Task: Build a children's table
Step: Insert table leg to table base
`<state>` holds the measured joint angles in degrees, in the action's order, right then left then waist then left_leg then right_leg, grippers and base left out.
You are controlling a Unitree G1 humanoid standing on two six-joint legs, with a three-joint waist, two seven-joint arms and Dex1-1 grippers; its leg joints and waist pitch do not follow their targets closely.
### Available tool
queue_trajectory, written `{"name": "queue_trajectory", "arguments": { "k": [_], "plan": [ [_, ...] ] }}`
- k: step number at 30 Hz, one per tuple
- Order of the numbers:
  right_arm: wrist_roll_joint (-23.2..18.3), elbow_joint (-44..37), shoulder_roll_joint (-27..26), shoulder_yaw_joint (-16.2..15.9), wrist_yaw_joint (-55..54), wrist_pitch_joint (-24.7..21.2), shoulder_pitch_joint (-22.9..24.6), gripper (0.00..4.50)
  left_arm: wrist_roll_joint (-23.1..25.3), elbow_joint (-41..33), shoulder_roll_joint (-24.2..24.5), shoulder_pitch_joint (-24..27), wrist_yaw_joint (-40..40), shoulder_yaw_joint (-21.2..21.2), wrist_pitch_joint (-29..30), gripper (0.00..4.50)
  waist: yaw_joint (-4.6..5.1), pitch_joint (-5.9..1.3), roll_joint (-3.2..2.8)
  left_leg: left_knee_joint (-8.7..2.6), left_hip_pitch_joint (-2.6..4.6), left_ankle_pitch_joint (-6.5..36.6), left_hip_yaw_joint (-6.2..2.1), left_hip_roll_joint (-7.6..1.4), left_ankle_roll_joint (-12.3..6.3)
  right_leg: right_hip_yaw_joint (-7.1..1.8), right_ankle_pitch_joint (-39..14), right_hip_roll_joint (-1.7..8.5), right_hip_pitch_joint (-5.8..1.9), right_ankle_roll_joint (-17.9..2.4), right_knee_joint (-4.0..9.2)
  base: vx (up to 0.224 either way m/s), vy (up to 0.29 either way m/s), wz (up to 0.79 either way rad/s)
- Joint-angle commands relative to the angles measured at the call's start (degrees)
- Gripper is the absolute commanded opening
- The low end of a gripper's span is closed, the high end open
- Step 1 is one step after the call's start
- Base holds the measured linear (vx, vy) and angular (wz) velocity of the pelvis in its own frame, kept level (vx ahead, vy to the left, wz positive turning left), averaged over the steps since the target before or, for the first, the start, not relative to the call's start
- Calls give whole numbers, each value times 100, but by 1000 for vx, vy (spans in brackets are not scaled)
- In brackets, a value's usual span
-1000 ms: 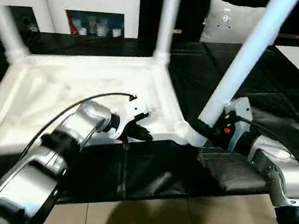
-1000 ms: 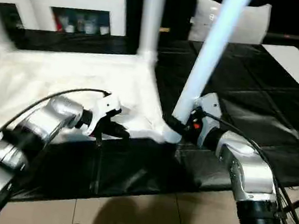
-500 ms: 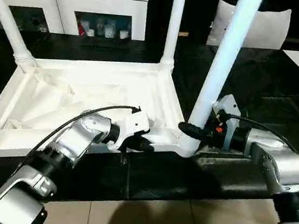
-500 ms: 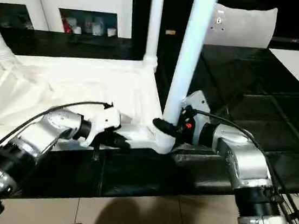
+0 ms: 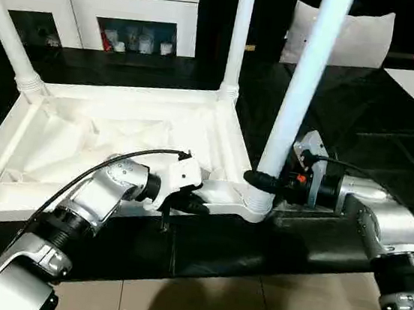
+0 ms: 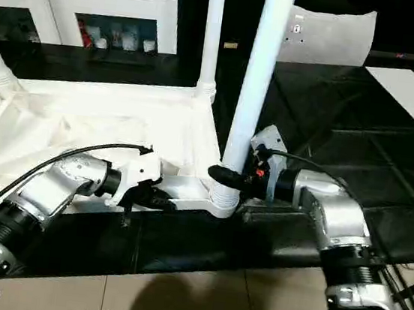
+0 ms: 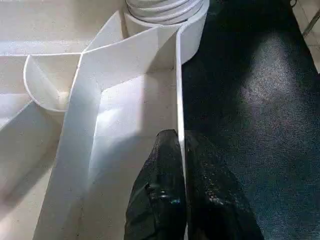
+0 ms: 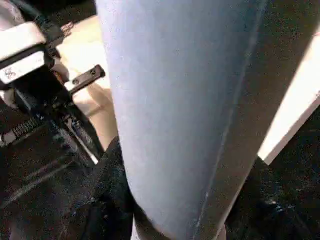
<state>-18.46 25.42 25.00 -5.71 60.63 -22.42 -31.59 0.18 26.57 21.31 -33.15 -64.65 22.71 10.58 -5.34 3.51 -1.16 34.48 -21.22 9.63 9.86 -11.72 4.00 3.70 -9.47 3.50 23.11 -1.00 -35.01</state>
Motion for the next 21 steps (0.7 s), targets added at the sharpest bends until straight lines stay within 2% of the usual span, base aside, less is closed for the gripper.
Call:
{"name": "queue_trajectory", "arguments": {
  "k": [1, 2, 3, 8, 10, 12, 14, 16, 17, 18, 21],
  "plan": [
    [-85, 320, -70, 196, -56, -8, 109, 189, -133, -58, -137, 61, -63, -30, -112, 0, -15, -406, 102, -372, 59, 1259, -19, -98, -181, -212, -2239, 421, -262, -865, 508, 0, 0, 0],
    [-100, 336, -79, 221, -63, 0, 117, 189, -133, -56, -140, 62, -57, -33, -112, 0, -15, -406, 102, -372, 59, 1259, -19, -98, -181, -212, -2239, 421, -262, -865, 508, 0, 0, 0],
    [-261, 452, -158, 460, -117, 77, 237, 189, -143, -32, -175, 70, -7, -63, -111, 0, -13, -405, 97, -373, 63, 1274, -17, -100, -189, -216, -2255, 428, -260, -864, 518, 0, 0, 0],
    [-452, 510, -250, 709, -109, 168, 424, 189, -163, 2, -219, 62, 64, -112, -98, 0, -19, -411, 101, -378, 64, 1275, -21, -104, -205, -208, -2251, 427, -262, -874, 515, 0, 0, 0],
    [-697, 469, -435, 991, -215, 378, 805, 189, -168, 78, -271, 28, 146, -168, -102, 0, -35, -413, 41, -384, 75, 1367, -20, -102, -202, -209, -2269, 432, -259, -884, 543, 0, 0, 0],
    [-720, 475, -464, 1024, -231, 429, 854, 189, -167, 84, -273, 26, 148, -171, -103, 0, -45, -413, 67, -393, 69, 1380, -26, -98, -217, -200, -2319, 431, -269, -860, 547, 0, 0, 0],
    [-752, 466, -501, 1072, -262, 492, 930, 189, -166, 85, -272, 27, 147, -172, -102, 0, -43, -407, 56, -397, 70, 1389, -25, -97, -216, -199, -2365, 428, -259, -851, 556, 0, 0, 0],
    [-544, 384, -513, 1057, -412, 893, 1169, 189, -152, 76, -246, 38, 120, -170, -101, 0, -36, -395, 13, -406, 83, 1553, -36, -92, -180, -188, -2662, 432, -242, -766, 593, 0, 0, 0],
    [-531, 381, -511, 1052, -415, 909, 1174, 189, -151, 76, -246, 38, 119, -170, -102, 0, -43, -398, -3, -409, 83, 1571, -43, -94, -169, -189, -2704, 442, -240, -738, 597, 0, 0, 0],
    [-328, 337, -461, 963, -455, 1140, 1246, 189, -138, 74, -234, 46, 109, -169, -106, 0, -37, -400, 21, -408, 78, 1555, -40, -90, -177, -190, -2703, 436, -243, -715, 599, 0, 0, 0],
    [50, 293, -319, 748, -511, 1446, 1292, 189, -104, 72, -203, 58, 81, -150, -127, 0, -26, -392, -5, -414, 86, 1615, -44, -84, -175, -182, -2854, 424, -228, -667, 611, 0, 0, 0]
  ]
}}
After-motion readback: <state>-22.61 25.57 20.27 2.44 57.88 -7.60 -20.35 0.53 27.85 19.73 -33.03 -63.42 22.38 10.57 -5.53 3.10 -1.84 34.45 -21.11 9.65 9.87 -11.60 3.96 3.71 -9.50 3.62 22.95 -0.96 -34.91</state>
